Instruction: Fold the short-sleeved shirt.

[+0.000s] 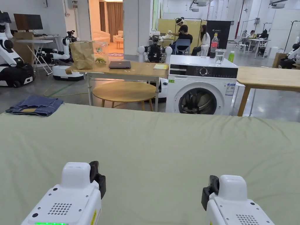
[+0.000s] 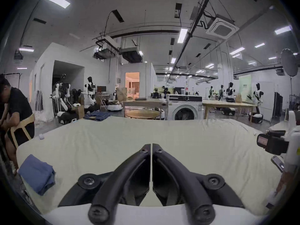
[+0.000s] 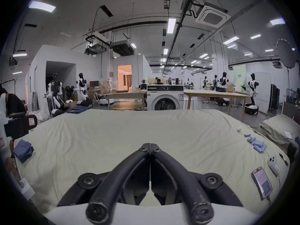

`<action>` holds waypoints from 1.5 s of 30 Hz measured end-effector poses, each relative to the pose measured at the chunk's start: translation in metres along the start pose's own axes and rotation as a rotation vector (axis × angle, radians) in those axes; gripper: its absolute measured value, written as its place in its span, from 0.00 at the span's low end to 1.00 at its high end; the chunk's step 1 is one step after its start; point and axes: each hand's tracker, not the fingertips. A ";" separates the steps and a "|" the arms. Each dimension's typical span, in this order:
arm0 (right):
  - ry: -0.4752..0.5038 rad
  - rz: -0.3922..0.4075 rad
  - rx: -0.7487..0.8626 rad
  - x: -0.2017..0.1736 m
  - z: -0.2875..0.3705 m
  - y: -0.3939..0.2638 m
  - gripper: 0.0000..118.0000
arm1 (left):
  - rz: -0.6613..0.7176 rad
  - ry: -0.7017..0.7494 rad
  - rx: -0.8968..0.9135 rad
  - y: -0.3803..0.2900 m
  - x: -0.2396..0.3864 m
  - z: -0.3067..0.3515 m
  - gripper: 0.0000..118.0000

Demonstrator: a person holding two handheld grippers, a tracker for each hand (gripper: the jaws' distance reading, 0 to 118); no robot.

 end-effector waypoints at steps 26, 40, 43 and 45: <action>-0.075 0.021 -0.006 0.004 -0.001 -0.009 0.83 | -0.033 0.007 0.071 -0.003 0.017 0.015 0.75; -0.030 -0.003 0.038 0.009 0.003 0.002 0.83 | 0.005 0.011 0.035 0.005 0.003 0.009 0.75; -0.029 -0.017 0.011 0.006 0.000 0.004 0.83 | 0.051 0.001 0.019 0.004 -0.004 0.010 0.75; -0.048 -0.019 -0.008 0.002 -0.001 0.005 0.83 | 0.074 -0.008 0.015 0.004 -0.007 0.013 0.75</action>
